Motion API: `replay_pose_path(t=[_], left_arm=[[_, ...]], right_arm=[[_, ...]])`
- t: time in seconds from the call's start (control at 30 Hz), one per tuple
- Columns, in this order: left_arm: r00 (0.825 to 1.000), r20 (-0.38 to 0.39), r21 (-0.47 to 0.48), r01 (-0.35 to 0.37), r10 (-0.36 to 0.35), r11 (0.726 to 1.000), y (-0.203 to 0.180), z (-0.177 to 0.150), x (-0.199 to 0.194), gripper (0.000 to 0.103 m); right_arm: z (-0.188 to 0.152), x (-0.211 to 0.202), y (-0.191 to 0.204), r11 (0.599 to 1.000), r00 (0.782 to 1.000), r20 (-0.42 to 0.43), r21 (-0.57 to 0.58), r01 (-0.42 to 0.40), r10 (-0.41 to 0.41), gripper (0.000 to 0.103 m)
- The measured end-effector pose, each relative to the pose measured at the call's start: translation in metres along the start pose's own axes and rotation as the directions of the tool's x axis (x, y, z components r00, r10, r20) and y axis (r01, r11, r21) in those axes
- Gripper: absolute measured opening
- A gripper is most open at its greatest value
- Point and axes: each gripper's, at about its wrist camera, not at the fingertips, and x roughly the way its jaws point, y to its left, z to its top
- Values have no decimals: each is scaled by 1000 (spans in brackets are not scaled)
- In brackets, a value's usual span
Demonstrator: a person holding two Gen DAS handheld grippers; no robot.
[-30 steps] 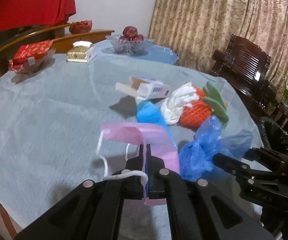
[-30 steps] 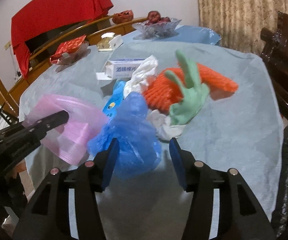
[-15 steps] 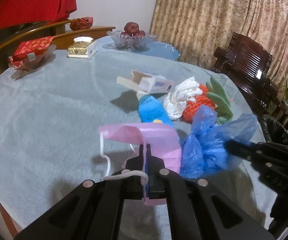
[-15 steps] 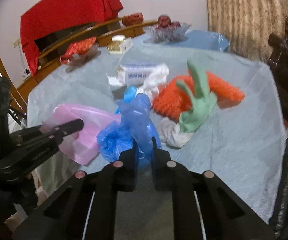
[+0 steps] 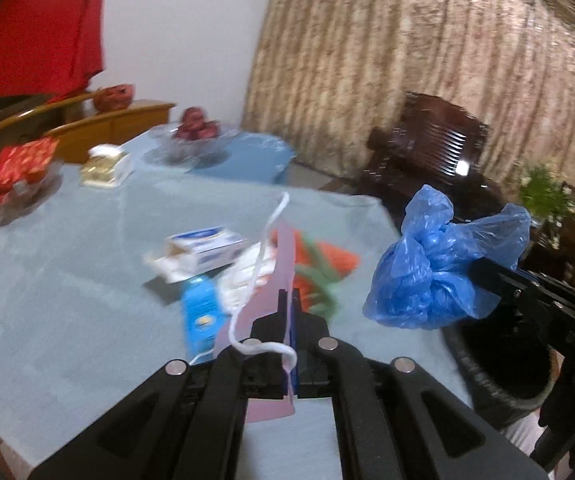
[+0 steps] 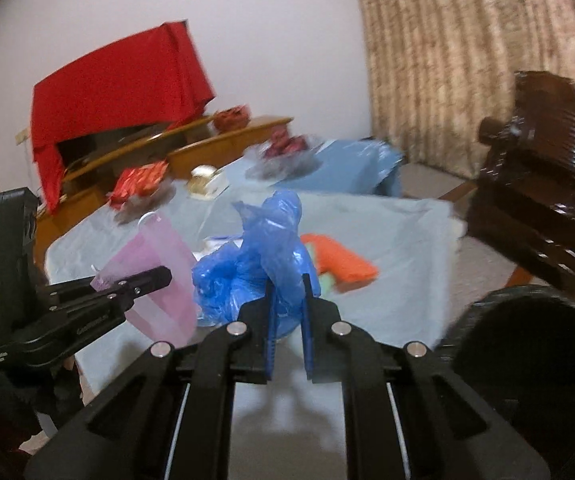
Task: Collect trash
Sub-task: 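Lift the blue plastic bag with the right gripper toward the bin, then open both grippers over the bin to drop the pink mask and blue bag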
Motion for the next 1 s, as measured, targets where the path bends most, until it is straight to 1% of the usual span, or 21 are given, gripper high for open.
replay_pose_path(t=[0.1,0.23,0.27,0.3,0.37,0.47,0.6,0.67,0.77,0.83,1.0], left_arm=[[998,5,39,65,-65,997,-32,7,5,1],[986,-8,86,167,-167,982,-79,14,16,1],[980,-15,100,201,-200,974,-95,15,19,1],[976,-20,110,217,-216,970,-103,16,22,1],[964,-33,142,265,-263,954,-129,15,28,1],[943,-59,181,332,-326,926,-167,13,40,1],[916,-98,215,400,-388,891,-213,10,58,1],[907,-112,230,421,-406,878,-231,7,66,1],[894,-142,248,447,-424,860,-258,-2,80,1],[891,-157,261,454,-427,852,-271,-7,88,1],[882,-210,269,467,-422,843,-292,-20,109,1]], right_arm=[[0,-22,-25,998,998,28,24,62,-63,9],[-7,-54,-61,986,986,49,58,157,-160,9],[-10,-59,-68,982,983,51,64,175,-179,9],[-14,-68,-79,976,977,51,75,205,-209,9],[-21,-78,-98,964,966,46,96,248,-253,9],[-36,-96,-129,937,943,32,134,324,-331,9],[-57,-112,-160,900,911,0,157,406,-411,9],[-68,-117,-177,883,898,-21,175,436,-439,9],[-79,-118,-195,864,885,-45,196,463,-464,10],[-88,-119,-206,850,875,-63,213,482,-480,10],[-104,-115,-223,830,864,-96,244,502,-494,10]])
